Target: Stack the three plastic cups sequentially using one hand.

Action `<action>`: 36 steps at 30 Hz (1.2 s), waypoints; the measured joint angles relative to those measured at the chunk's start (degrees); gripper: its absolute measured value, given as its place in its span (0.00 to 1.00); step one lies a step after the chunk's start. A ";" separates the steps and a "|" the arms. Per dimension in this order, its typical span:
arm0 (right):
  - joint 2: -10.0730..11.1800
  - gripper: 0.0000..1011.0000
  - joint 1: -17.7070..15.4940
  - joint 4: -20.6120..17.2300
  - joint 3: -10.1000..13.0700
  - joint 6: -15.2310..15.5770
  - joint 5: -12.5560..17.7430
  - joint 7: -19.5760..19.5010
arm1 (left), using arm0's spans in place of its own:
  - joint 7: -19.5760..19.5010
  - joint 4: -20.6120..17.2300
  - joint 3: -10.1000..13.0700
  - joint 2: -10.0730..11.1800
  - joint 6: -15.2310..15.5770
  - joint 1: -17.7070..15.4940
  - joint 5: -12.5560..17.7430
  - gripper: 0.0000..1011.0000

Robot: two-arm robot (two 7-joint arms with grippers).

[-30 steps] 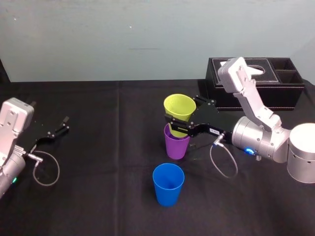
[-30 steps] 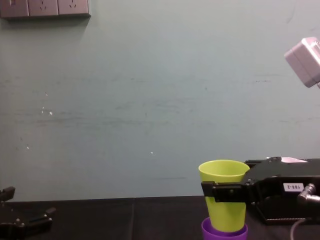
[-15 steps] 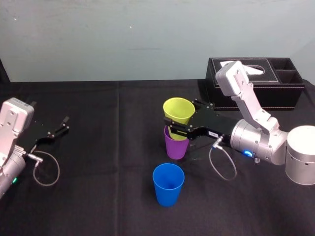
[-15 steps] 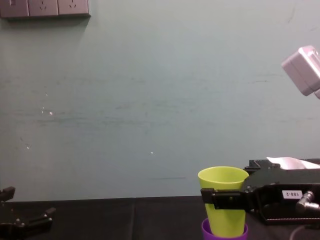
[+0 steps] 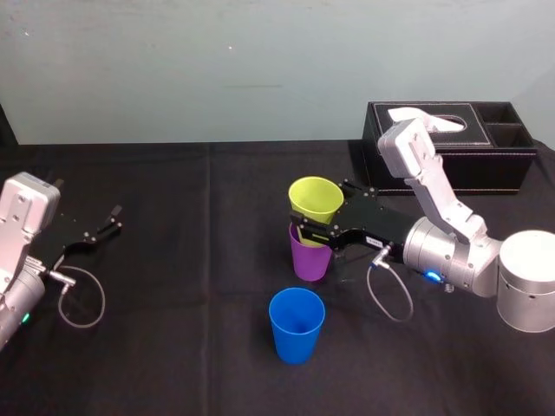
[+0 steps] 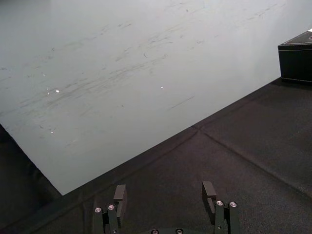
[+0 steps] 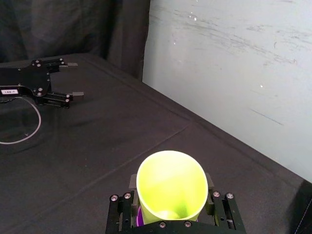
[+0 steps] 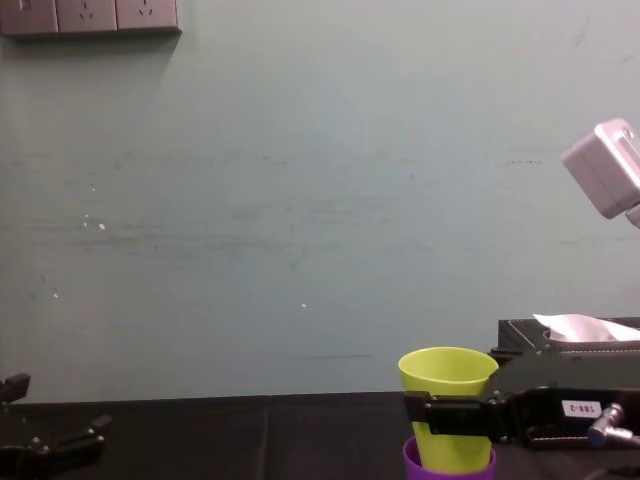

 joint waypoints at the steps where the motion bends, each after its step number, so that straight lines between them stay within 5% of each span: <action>1: -0.13 0.73 -0.06 0.23 0.04 -0.20 -0.02 0.01 | 0.00 0.00 0.00 0.00 0.00 0.00 0.00 1.00; 13: -0.22 0.74 -0.16 0.44 0.11 -0.36 -0.02 0.03 | 0.00 0.00 0.00 0.00 0.00 0.00 0.00 1.00; 24: -0.17 0.99 -0.11 0.33 0.09 -0.27 0.00 0.03 | 0.00 0.00 0.00 0.00 0.00 0.00 0.00 1.00; 36: -0.12 0.99 -0.09 0.24 0.09 -0.22 0.01 0.03 | 0.00 0.00 0.00 0.00 0.00 0.00 0.00 1.00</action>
